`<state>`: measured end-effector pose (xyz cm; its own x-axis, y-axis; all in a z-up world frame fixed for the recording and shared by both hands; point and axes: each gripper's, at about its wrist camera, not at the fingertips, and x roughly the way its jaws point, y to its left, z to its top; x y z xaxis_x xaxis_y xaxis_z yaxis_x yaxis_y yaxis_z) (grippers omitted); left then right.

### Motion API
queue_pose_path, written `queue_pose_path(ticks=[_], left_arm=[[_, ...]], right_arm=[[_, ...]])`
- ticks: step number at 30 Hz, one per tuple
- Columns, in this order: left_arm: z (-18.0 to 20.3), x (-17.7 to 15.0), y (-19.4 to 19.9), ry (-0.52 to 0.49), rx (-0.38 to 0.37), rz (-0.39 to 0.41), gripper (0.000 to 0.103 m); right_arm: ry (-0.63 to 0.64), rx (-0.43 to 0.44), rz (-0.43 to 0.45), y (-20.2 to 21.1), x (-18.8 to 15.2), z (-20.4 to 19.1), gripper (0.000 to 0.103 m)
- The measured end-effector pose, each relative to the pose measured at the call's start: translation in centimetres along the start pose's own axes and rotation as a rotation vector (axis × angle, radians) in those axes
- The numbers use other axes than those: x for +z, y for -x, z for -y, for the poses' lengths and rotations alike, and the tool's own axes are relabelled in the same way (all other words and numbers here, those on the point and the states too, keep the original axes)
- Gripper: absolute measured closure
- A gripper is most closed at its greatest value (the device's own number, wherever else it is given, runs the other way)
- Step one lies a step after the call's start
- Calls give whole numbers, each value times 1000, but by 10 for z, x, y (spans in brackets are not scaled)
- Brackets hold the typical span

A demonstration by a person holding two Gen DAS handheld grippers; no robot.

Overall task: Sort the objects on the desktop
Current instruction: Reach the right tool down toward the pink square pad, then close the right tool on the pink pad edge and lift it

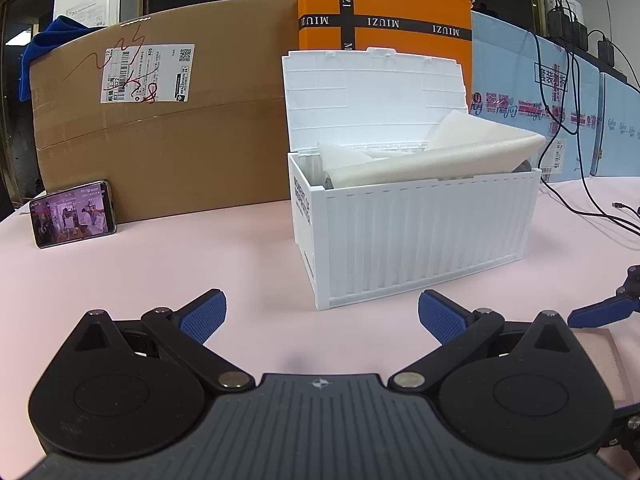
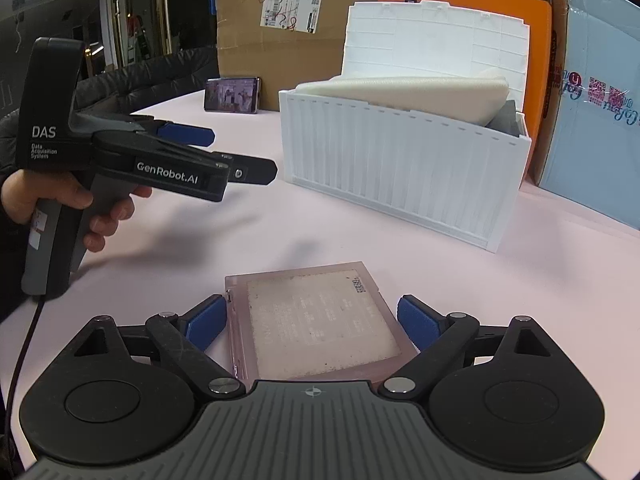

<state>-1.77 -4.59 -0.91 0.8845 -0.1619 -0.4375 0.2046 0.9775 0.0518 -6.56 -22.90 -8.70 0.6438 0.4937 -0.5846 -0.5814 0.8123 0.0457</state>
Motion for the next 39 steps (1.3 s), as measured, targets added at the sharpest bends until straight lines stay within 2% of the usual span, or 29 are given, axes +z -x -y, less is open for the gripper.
queue_pose_path(ticks=[9,16,21,30,39], left_arm=[[0,1,3,6,-12,-1,0],[2,7,11,21,-62,13,0],[3,14,18,26,-96,53,0],[-8,38,18,92,-167,94,0],[-10,70,6,44,-131,136,0]], right_arm=[[-45,-8,54,8,6,2,12],[-67,-5,144,21,15,4,12],[-66,-7,212,32,27,4,12],[-47,-22,332,44,56,10,12],[-41,-62,395,39,89,27,12]])
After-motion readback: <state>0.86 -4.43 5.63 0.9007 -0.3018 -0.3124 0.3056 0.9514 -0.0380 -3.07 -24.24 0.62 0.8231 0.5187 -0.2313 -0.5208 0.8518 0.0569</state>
